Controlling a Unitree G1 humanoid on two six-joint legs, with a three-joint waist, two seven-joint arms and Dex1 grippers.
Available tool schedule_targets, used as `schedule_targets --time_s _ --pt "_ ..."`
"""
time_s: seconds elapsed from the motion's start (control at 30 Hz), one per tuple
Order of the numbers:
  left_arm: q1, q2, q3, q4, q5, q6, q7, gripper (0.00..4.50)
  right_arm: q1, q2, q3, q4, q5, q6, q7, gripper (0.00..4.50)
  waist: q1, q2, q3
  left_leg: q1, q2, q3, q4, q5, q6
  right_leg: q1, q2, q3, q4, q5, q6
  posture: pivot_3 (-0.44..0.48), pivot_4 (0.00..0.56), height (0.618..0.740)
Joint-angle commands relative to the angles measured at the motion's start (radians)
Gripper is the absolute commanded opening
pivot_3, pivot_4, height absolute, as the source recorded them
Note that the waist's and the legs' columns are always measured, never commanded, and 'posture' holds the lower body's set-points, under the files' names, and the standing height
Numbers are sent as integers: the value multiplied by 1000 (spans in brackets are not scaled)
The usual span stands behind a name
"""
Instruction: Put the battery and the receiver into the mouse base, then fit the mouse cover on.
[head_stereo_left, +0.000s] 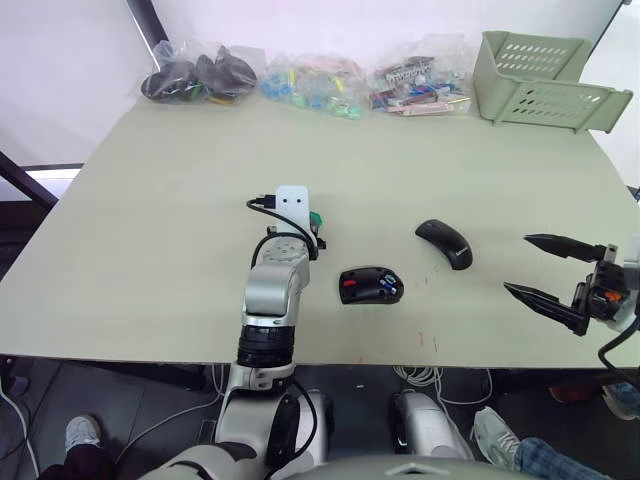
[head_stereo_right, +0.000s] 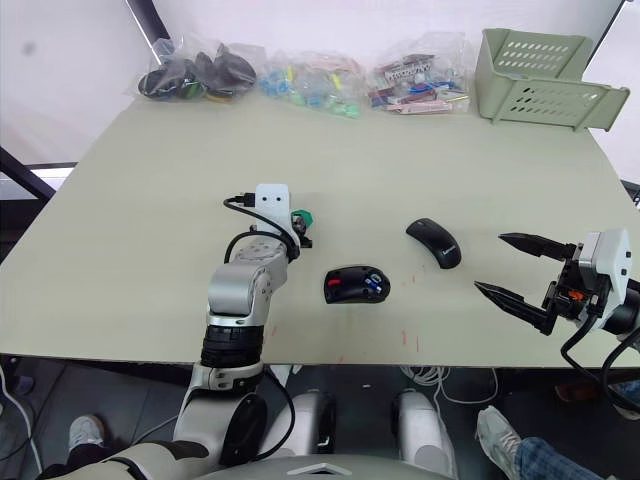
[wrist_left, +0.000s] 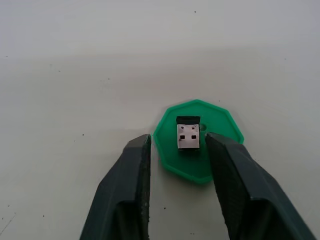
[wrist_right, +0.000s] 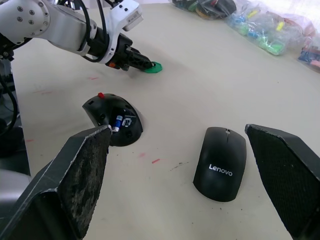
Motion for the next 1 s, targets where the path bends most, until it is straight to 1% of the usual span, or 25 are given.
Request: schedule_targets --time_s 0.03,0.2,0.27,0.3,0.37,0.8,0.87,1.0 --pt "-7 -2 -8 -16 6 -9 1 1751 -10 -7 -16 -33 17 -6 -4 4500 0 0 0 0 0 0 0 0 0 0 0 0 0 0 0 0 150 740" --pt "-8 -1 -8 -14 1 -12 -10 1751 -6 -5 -17 -38 17 -6 -9 4500 0 0 0 0 0 0 0 0 0 0 0 0 0 0 0 0 150 740" --pt "-8 -1 -8 -14 1 -11 -10 1221 -5 -5 -17 -40 18 -6 -10 4500 0 0 0 0 0 0 0 0 0 0 0 0 0 0 0 0 150 740" --pt "-8 0 -9 -15 2 -10 -11 659 -4 -5 -17 -41 18 -6 -11 4500 0 0 0 0 0 0 0 0 0 0 0 0 0 0 0 0 150 740" --pt "-7 2 -10 -16 4 -9 -11 163 -2 -4 -16 -44 18 -6 -13 4500 0 0 0 0 0 0 0 0 0 0 0 0 0 0 0 0 150 740" --pt "1 11 -15 -33 17 -28 -18 163 -15 -4 -7 -42 16 -6 -21 4500 0 0 0 0 0 0 0 0 0 0 0 0 0 0 0 0 150 740" --pt "11 29 -18 -72 3 -51 -50 163 -22 -7 -7 -50 20 3 -30 4500 -1 0 0 0 0 0 0 0 0 0 0 0 0 0 0 0 150 740" --pt "51 90 -21 -169 -54 -53 -169 163 -33 -14 -7 -85 45 35 -50 4500 -3 0 0 0 0 0 0 0 0 0 0 0 1 0 0 0 150 740"
